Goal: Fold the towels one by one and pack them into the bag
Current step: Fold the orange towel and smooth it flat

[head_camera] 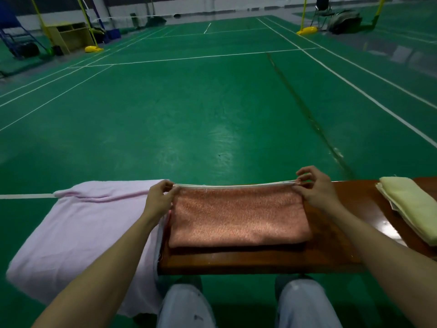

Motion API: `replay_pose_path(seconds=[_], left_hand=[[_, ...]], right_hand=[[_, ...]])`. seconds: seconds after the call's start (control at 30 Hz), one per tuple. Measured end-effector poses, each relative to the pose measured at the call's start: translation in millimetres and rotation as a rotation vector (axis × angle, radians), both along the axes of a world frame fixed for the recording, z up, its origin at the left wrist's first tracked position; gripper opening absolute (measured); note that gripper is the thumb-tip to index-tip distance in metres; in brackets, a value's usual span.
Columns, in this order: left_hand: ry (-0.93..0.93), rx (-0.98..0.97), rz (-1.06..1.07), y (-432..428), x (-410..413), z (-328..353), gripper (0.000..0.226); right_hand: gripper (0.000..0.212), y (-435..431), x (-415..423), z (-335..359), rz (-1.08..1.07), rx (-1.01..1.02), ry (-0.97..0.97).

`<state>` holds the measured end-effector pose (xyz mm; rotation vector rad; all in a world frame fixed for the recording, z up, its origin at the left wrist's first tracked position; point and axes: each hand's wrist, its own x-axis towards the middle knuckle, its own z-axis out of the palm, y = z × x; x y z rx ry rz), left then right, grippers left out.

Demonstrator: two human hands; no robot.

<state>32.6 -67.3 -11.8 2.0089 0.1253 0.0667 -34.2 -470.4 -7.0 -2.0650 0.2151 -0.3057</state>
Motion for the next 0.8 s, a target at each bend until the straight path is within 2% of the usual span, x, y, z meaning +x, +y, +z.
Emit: replay_pose_path(seconds=[0.17, 0.37, 0.6, 0.7, 0.8], left_hand=[[-0.002, 0.233, 0.006, -4, 40, -25, 0.015], [-0.031, 0.394, 0.028, -11, 50, -33, 0.026], [0.061, 0.666, -0.017, -17, 55, -41, 0.018], [0.103, 0.697, -0.023, -19, 58, -31, 0.017], [0.015, 0.720, -0.071, -32, 61, -20, 0.027]], right_hand=[[0.035, -5, 36, -27, -0.055, -0.027, 0.090], [0.038, -9, 50, -42, -0.084, -0.099, 0.133], [0.033, 4, 48, -45, -0.119, -0.225, 0.182], [0.036, 1, 43, -34, -0.212, -0.140, 0.144], [0.033, 3, 24, -27, -0.304, 0.069, 0.063]])
